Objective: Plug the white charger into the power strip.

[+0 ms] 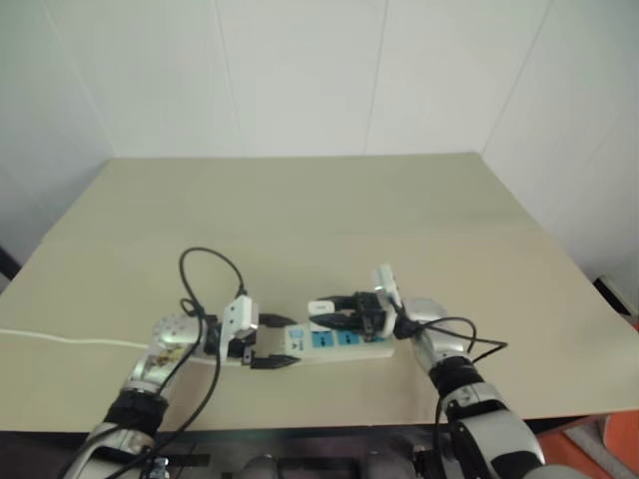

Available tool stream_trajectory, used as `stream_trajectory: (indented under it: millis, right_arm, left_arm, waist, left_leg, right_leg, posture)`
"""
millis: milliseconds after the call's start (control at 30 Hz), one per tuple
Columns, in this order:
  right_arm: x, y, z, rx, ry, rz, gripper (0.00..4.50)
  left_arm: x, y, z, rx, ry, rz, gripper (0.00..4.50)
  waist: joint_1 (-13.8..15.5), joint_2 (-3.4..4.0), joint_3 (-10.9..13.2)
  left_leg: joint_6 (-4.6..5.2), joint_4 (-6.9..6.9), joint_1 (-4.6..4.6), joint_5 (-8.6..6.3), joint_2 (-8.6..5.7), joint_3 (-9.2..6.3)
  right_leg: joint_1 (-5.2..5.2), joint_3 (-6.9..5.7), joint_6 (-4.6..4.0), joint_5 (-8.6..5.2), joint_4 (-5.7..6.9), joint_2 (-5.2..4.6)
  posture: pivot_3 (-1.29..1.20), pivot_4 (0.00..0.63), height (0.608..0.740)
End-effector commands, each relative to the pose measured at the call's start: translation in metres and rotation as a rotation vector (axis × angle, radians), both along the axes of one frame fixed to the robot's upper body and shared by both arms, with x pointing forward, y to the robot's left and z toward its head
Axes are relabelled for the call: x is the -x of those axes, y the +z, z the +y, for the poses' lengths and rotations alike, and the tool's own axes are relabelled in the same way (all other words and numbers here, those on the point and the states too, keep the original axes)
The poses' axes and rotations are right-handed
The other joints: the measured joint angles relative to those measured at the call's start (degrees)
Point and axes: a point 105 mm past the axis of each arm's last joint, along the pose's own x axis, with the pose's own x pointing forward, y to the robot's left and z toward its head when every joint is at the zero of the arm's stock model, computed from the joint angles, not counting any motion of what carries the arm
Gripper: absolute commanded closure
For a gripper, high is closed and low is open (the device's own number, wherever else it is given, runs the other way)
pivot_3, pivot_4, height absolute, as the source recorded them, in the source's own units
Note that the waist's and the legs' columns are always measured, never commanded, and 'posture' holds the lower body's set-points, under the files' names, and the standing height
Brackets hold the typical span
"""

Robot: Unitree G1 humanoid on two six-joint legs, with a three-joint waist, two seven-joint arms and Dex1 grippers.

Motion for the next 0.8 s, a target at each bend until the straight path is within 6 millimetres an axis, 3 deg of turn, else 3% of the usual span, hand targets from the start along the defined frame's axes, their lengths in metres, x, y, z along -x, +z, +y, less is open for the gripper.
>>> stream_trajectory:
  millis: [33,667,800]
  right_arm:
    - [0.012,-0.0393,-0.0104,0.144,0.009,0.124,3.37]
    - [0.0137,-0.038,-0.0065,0.13,-0.003,0.121,3.37]
    - [0.0148,-0.0456,-0.01,0.107,-0.014,0.166,3.37]
  left_arm:
    - [0.0,-0.0095,0.0067,-0.06,0.0,0.022,1.31]
    - [-0.0049,-0.0071,0.0054,-0.061,-0.011,0.014,1.31]
    - [-0.0032,-0.0087,0.0065,-0.061,-0.005,0.017,1.31]
  waist:
    - [0.0,0.0,0.0]
    - [0.2,-0.19,-0.1]
    - [0.2,-0.33,-0.2]
  left_leg:
    - [0.0,0.0,0.0,0.0,0.0,0.0]
    - [-0.01,0.0,-0.1,-0.01,0.04,-0.01]
    - [-0.02,-0.01,-0.08,-0.01,0.05,-0.01]
  right_leg:
    - [0.0,0.0,-0.03,-0.02,0.0,0.0]
    - [-0.05,-0.09,-0.14,-0.1,-0.03,0.0]
    - [-0.04,-0.09,-0.15,-0.1,-0.04,0.0]
  posture:
    - [0.0,0.15,0.74]
    - [0.0,0.15,0.74]
    - [0.0,0.15,0.74]
